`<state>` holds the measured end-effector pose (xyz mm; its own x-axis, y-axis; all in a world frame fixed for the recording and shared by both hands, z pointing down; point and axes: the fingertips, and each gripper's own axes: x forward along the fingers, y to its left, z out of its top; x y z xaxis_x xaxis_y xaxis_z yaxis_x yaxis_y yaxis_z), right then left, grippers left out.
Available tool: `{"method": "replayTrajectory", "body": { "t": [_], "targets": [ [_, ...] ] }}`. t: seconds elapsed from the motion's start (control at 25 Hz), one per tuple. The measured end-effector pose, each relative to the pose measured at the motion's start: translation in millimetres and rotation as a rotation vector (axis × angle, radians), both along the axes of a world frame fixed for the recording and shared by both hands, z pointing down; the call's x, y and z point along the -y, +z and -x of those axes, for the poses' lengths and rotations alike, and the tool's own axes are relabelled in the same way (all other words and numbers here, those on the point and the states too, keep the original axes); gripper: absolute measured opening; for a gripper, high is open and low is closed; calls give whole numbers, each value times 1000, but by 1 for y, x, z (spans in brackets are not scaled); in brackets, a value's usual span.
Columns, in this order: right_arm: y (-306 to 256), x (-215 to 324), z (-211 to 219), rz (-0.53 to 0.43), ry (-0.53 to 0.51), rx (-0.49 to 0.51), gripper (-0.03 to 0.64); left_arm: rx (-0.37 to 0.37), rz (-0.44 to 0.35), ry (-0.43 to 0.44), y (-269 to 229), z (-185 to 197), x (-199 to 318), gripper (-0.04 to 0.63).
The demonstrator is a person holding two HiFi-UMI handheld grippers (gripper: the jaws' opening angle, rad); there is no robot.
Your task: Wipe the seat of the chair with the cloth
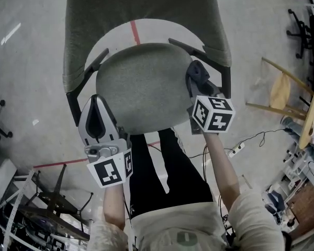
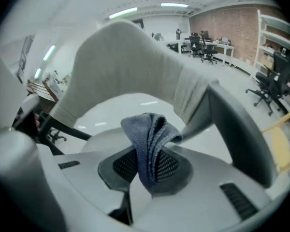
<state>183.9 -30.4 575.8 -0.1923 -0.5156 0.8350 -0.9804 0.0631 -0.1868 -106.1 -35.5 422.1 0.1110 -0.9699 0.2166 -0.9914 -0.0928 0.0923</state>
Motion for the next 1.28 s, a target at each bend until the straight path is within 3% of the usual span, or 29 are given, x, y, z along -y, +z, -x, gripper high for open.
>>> {"method": "replayTrajectory", "body": {
  "t": [0.16, 0.28, 0.48, 0.68, 0.84, 1.0, 1.12, 1.28],
  "targets": [
    [-73, 12, 57, -154, -107, 218, 57, 27, -4, -40, -2, 18, -8, 15],
    [-106, 3, 114, -185, -217, 373, 57, 48, -12, -90, -8, 37, -14, 15],
    [-129, -37, 221, -128, -355, 627, 57, 94, -53, -164, -28, 73, -23, 15],
    [-93, -105, 304, 51, -485, 775, 57, 139, -56, -232, -31, 105, -41, 15],
    [-36, -149, 336, 229, -544, 787, 57, 142, -28, -269, -22, 122, -54, 15],
    [33, -189, 346, 360, -633, 681, 57, 117, -14, -294, -16, 126, -64, 15],
    [67, -201, 348, 407, -648, 607, 57, 110, -9, -288, -11, 125, -66, 15],
    [83, -193, 348, 429, -584, 572, 57, 112, -1, -244, -6, 114, -65, 15]
  ]
}}
